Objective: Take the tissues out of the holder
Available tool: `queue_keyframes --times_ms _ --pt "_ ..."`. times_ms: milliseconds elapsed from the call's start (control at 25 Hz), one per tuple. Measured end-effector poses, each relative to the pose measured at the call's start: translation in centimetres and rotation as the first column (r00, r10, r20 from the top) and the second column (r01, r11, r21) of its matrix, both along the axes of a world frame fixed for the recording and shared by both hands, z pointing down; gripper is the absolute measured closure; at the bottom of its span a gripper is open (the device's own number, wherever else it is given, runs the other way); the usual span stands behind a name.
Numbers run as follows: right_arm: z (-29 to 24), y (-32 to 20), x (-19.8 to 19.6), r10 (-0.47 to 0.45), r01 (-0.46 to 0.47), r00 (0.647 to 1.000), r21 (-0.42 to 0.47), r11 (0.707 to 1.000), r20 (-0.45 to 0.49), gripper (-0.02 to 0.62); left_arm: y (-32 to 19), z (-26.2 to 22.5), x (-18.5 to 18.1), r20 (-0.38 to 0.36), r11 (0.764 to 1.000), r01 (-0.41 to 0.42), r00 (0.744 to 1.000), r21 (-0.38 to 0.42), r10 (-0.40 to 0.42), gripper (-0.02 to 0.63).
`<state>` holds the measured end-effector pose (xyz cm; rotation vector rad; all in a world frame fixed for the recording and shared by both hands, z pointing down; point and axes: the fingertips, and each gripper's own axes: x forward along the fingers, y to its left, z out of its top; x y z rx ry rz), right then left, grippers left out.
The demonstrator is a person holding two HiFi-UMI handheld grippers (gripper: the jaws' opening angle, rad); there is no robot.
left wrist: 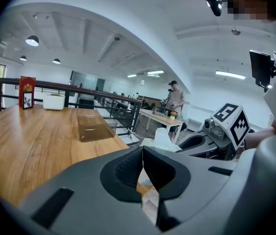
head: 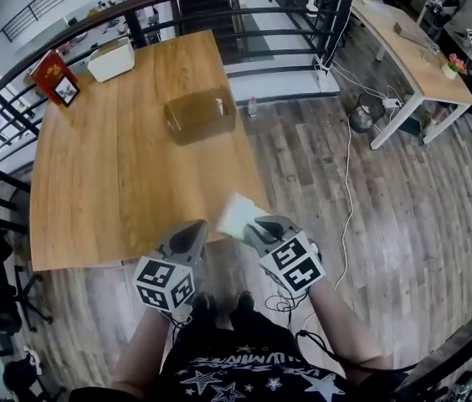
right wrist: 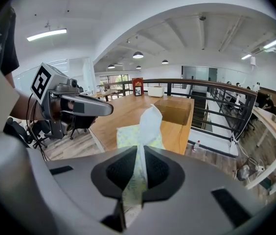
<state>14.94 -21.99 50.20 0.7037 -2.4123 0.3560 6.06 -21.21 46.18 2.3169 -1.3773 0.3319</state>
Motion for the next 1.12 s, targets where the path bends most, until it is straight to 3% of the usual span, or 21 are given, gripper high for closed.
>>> queue_keyframes --times_ms 400,1120 --pt "-1.2 2.4 -0.3 0.016 -0.016 1.0 0.025 1.0 -0.006 0.557 2.5 -1.2 0.1 -0.016 1.0 -0.012 1.0 0.028 0.012 0.591" --pt "-3.6 14.3 -8.8 0.115 -0.111 0.992 0.087 0.99 -0.041 0.558 14.4 -2.3 -10.2 -0.045 0.995 -0.08 0.996 0.067 0.084 0.591"
